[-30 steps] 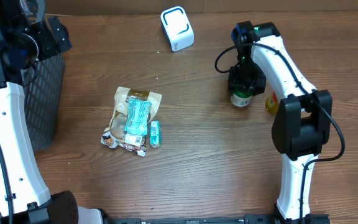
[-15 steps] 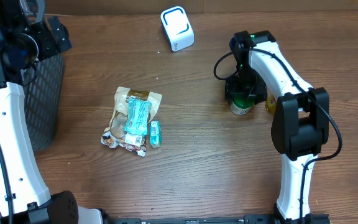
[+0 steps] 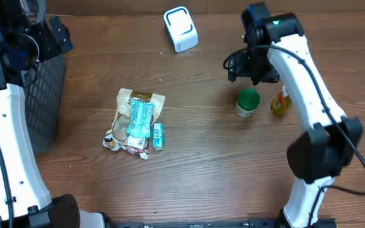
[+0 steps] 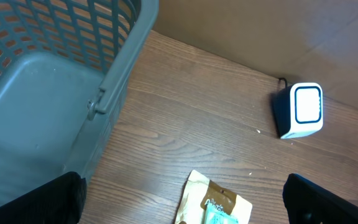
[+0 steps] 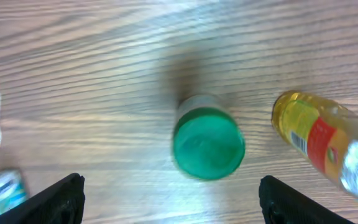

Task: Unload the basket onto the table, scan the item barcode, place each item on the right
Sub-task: 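Carry the jar right and set it down beside the yellow bottle, then release the jar and move the right gripper over the Kleenex pack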

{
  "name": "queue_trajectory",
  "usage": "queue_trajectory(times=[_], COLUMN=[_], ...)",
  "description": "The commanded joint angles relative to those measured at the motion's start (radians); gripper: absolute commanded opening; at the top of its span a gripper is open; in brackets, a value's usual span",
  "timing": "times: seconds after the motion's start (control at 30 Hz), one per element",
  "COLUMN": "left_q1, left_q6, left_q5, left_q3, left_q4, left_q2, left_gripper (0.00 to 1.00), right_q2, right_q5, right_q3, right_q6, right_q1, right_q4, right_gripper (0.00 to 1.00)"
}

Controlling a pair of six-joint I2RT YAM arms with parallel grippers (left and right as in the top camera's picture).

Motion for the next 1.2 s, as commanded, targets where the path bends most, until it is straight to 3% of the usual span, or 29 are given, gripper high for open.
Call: queue_trajectory(times=[0.0,0.27,0.57,0.67,0.83,1.17], left_q1=[-0.002,-0.002,-0.002,-0.002,-0.002,-0.002], left_q6=[0.016,0.016,0.016,0.016,0.016,0.016], left_q5=[0.006,0.006,0.006,0.006,0.006,0.006], left_q3=[0.026,0.026,0.026,0.026,0.026,0.026], left_q4=[0.001,0.001,0.001,0.001,0.001,0.001], left_q2=[0.003,0.003,0.003,0.003,0.003,0.003], left_gripper=[1.00,1.00,1.00,1.00,1.00,1.00], right_q2=[-0.048,-0.049,-0.049,-0.049,-0.047,-0.041], right_q5=[-0.016,-0.018,-0.196,-0.293,-0.463,-0.469], right_q3=[0.023,0.022,0.022,0.022,0.021,0.013], right_q6=[-0.010,-0.008,-0.009,-0.009,-0.009,-0.005], right_q1=[0.035,0.091,0.156,0.170,0.171,0.171], right_q4=[-0.005,-0.024,0.016,0.057,0.120,0.183], right_gripper=[0.87,0.87,0.88,1.00,1.00,1.00])
